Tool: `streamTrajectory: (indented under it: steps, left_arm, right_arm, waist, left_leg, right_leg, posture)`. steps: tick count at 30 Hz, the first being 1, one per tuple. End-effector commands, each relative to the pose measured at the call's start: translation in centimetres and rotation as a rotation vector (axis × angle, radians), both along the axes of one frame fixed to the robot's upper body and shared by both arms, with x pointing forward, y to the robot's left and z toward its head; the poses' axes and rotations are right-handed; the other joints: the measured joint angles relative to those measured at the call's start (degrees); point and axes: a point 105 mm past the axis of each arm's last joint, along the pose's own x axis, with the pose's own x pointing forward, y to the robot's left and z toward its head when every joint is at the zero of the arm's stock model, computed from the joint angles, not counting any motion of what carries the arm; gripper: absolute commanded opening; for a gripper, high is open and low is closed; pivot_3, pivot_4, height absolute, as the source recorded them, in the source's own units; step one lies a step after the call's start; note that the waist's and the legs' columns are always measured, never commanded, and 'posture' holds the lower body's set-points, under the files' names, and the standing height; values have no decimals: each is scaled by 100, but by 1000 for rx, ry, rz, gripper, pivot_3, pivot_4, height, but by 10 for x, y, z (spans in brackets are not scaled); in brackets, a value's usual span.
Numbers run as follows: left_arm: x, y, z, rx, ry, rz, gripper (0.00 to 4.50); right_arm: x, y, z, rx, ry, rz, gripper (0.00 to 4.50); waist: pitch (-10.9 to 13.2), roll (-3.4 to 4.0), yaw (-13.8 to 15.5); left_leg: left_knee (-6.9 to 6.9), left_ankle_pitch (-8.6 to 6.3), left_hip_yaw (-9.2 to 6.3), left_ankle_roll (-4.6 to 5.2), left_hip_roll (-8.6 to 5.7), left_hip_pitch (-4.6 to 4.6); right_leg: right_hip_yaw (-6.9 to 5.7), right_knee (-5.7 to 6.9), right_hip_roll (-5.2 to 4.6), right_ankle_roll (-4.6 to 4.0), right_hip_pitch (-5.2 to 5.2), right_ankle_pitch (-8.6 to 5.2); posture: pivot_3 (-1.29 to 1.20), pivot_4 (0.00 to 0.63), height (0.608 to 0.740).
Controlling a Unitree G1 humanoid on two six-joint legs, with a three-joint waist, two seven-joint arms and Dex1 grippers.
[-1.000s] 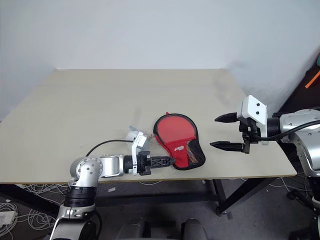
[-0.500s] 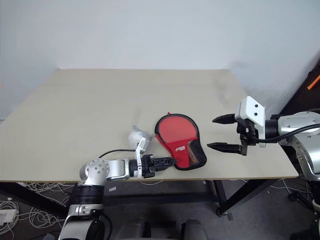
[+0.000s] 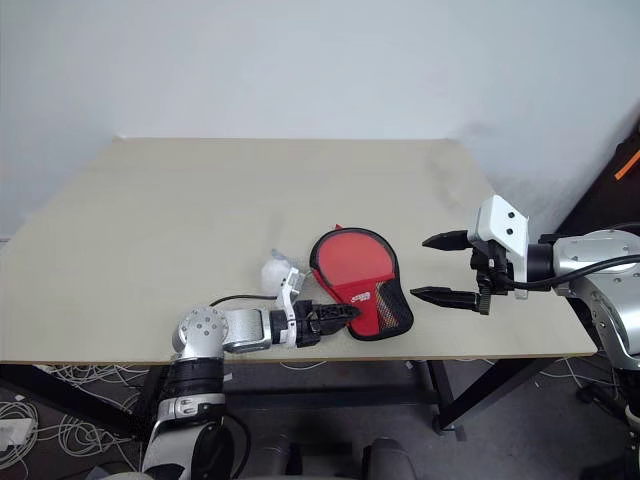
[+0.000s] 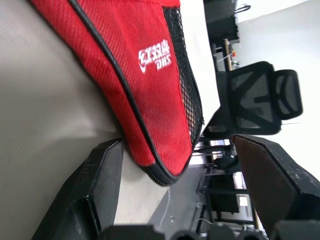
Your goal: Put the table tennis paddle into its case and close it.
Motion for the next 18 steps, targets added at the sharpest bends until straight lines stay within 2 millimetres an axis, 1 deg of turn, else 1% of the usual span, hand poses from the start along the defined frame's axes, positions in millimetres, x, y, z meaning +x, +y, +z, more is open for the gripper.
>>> streamTrajectory:
  steps: [1,9,15,18]
  left_arm:
    - [7,1,-5,57,13,37,3654]
    - [8,-6,-9,68,19,28,3654]
    - [9,-14,-11,24,60,19,3654]
    - [8,-18,-14,34,76,8,3129]
  right_arm:
    - [0,5,14,15,-56,17,4500]
    - [0,9,13,22,-55,28,4500]
    - [-1,11,13,25,-55,33,4500]
    - [-2,14,15,24,-60,42,4500]
  waist:
    - [-1,1,0]
    - [-4,0,3]
    - [-7,2,9]
    - [-8,1,29]
  left_leg:
    - [0,0,0,0,0,0]
    - [4,0,-6,0,-5,2]
    - [5,0,-8,0,-7,4]
    - [5,-1,-9,1,-13,5]
  right_leg:
    - [0,0,0,0,0,0]
    - [-1,-3,0,0,8,0]
    - [-1,-3,-1,0,13,0]
    - [-1,-5,-6,2,15,-1]
  posture:
    - [0,0,740]
    - [0,0,740]
    - [0,0,740]
    - [0,0,740]
